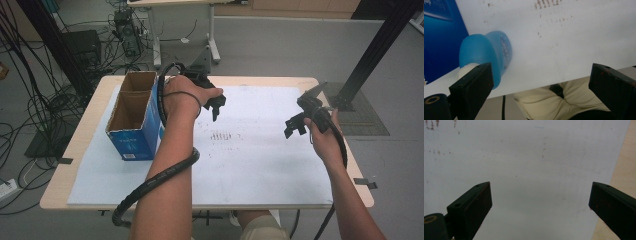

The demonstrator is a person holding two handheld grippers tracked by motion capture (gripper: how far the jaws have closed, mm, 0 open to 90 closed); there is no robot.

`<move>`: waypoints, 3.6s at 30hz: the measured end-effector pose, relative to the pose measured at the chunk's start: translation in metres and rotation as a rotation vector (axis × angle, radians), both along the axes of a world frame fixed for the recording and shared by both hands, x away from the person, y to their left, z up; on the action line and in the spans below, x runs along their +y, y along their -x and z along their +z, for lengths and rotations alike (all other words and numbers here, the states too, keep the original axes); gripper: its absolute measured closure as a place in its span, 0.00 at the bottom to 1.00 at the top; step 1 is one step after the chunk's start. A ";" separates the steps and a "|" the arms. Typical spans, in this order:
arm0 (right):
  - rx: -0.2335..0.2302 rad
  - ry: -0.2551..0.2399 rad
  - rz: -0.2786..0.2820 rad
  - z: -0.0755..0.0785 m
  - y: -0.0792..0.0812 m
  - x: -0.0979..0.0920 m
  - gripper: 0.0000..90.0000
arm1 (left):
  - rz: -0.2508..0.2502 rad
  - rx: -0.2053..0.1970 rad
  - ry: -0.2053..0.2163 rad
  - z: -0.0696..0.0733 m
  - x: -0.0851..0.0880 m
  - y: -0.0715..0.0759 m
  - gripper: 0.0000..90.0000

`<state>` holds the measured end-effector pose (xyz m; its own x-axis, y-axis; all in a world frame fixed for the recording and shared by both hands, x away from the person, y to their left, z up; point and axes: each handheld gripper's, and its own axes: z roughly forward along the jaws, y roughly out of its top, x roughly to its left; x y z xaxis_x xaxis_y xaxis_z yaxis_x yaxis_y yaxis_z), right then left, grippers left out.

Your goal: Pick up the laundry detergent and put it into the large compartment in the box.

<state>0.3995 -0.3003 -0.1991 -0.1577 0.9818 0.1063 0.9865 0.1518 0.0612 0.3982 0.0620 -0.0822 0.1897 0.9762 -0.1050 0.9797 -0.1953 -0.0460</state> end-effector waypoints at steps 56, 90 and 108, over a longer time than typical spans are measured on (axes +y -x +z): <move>-0.012 0.007 -0.006 0.007 0.003 0.002 0.05 | 0.147 -0.028 -0.049 0.018 0.066 0.007 0.07; -0.015 0.015 0.000 0.011 0.005 0.004 0.05 | 0.151 -0.028 -0.052 0.016 0.069 0.006 0.07; -0.014 0.012 -0.005 0.010 0.005 0.003 0.05 | 0.148 -0.013 -0.047 -0.002 0.068 0.001 0.07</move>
